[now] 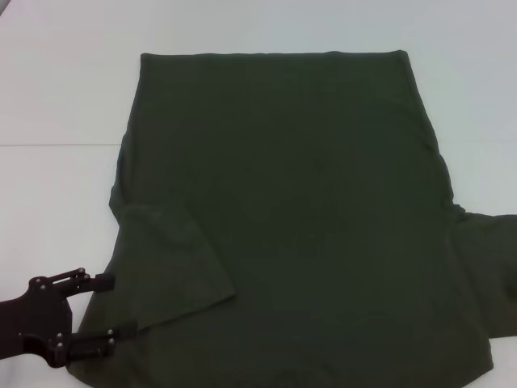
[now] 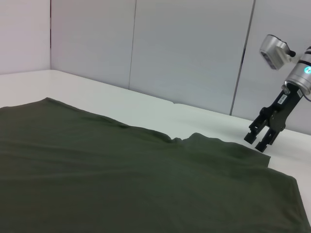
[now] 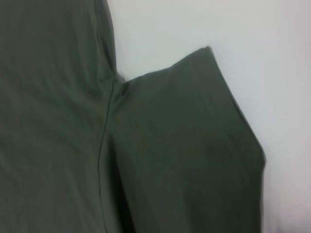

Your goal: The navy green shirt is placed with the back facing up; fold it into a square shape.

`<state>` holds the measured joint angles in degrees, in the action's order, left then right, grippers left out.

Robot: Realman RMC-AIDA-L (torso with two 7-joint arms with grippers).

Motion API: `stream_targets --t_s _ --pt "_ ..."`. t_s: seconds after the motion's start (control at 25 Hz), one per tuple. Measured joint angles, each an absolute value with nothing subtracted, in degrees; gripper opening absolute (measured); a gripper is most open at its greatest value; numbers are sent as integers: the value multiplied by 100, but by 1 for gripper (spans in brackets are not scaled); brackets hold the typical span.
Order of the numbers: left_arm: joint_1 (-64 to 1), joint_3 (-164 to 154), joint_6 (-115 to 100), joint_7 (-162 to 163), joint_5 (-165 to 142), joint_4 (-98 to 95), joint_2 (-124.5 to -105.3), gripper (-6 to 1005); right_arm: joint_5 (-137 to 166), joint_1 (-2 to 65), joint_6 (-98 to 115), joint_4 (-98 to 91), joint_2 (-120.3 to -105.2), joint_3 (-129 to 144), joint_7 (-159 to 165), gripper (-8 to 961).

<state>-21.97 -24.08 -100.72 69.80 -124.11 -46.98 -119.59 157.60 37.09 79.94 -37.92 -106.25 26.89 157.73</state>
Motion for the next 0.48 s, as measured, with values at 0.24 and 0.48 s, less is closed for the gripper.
stream_targets --t_s 0.24,0.48 --pt "-2201 -2408 -10072 6978 -12409 -4693 -11979 823 15760 3709 7937 -3788 -10666 2689 15715 885" --pt "-2213 -2384 -10070 6978 -12409 -4701 -11988 823 15739 3711 7871 -3787 -10688 2689 15686 885"
